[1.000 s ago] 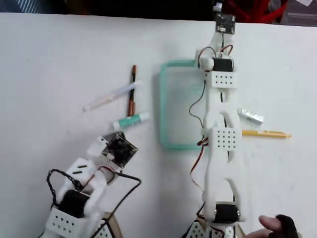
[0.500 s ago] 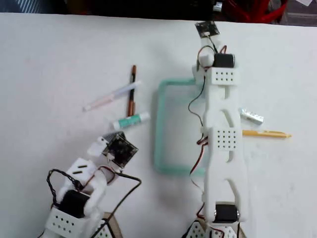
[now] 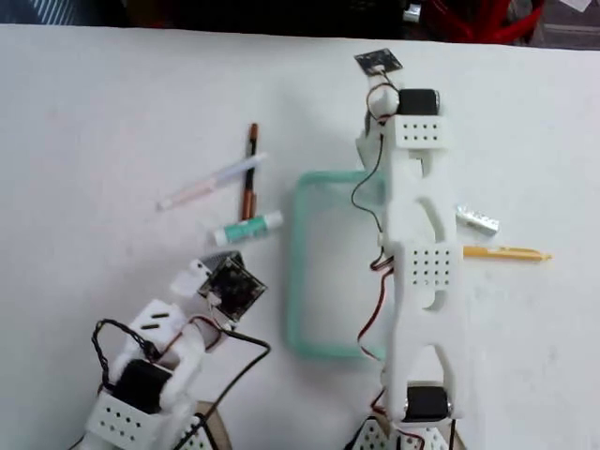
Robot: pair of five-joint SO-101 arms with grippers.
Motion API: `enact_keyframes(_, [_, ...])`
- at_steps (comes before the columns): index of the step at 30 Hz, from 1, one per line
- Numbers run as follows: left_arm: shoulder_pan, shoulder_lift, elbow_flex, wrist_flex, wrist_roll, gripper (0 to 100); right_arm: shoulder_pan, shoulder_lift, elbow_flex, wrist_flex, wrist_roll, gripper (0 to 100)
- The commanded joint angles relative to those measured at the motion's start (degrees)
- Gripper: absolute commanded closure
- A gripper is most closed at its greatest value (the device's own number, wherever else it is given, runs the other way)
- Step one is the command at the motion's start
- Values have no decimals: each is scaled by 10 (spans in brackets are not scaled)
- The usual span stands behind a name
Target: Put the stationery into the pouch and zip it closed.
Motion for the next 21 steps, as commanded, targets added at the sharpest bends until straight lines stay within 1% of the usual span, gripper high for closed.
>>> enact_keyframes(1, [6,-5,-2,-4,-4,976,-16,-32,4,0,-13,700])
enact_keyframes(7, [4,-5,-2,-3,-4,976,-1,0,5,5,-10,702])
enact_keyframes(9, [7,-5,-2,-3,-4,976,3,7,13,5,20,726])
enact_keyframes(12, [7,-5,-2,-3,-4,976,-7,21,59,5,108,793])
enact_keyframes(14, [7,-5,-2,-3,-4,976,-13,32,82,5,122,816])
enact_keyframes(19, [7,-5,-2,-3,-4,976,-15,53,69,3,125,819])
enact_keyframes(21, [7,-5,-2,-3,-4,976,-12,55,69,3,141,852])
